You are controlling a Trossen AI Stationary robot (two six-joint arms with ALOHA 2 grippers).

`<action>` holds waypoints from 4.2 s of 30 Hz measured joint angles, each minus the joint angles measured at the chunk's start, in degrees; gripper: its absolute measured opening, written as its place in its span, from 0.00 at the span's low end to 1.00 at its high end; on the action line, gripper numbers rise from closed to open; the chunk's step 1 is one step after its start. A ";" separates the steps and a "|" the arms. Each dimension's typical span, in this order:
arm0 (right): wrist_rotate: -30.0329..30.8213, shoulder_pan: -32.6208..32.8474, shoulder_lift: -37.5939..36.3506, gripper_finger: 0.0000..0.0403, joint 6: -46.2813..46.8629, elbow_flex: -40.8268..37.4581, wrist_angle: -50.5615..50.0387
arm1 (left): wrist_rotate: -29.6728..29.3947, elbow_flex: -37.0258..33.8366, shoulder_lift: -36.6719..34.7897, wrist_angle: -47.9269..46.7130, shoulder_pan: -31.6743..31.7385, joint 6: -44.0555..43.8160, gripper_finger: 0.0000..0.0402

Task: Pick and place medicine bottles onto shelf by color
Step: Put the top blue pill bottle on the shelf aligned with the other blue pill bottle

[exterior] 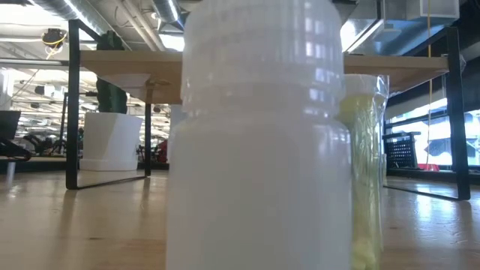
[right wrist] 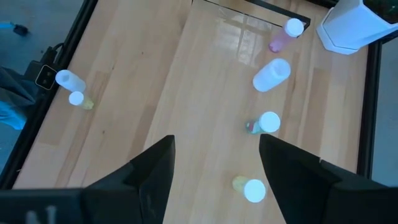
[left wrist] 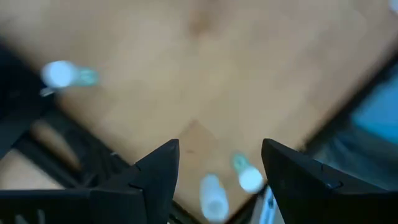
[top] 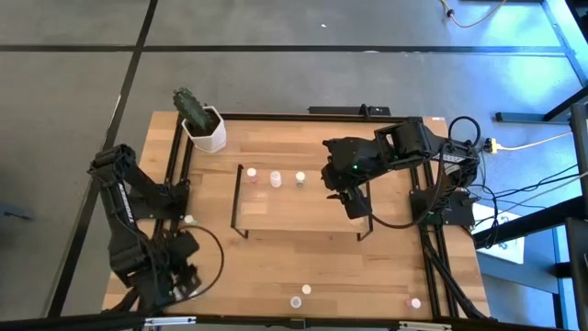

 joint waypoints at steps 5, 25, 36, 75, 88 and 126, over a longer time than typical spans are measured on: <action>-0.09 0.00 0.00 0.59 0.00 -0.02 0.00 | 0.05 0.00 -0.99 -7.81 2.74 -18.52 0.55; -0.13 0.00 0.02 0.59 0.00 -0.02 1.35 | 0.17 -12.73 -6.64 -7.53 12.32 -17.26 0.55; -0.13 -0.04 0.04 0.59 -0.04 -0.02 1.34 | -0.38 -16.94 -18.96 -5.90 15.78 12.08 0.55; -0.12 -0.04 0.04 0.59 -3.35 -0.02 1.45 | 7.75 -32.76 -19.80 5.82 16.97 29.55 0.55; -0.13 -0.04 0.04 0.59 -3.06 -0.04 3.36 | 7.75 -32.76 -19.80 6.21 16.97 27.94 0.55; -0.13 -0.03 0.06 0.59 -3.02 -0.04 8.98 | 6.07 -38.68 -19.65 7.19 16.95 28.33 0.55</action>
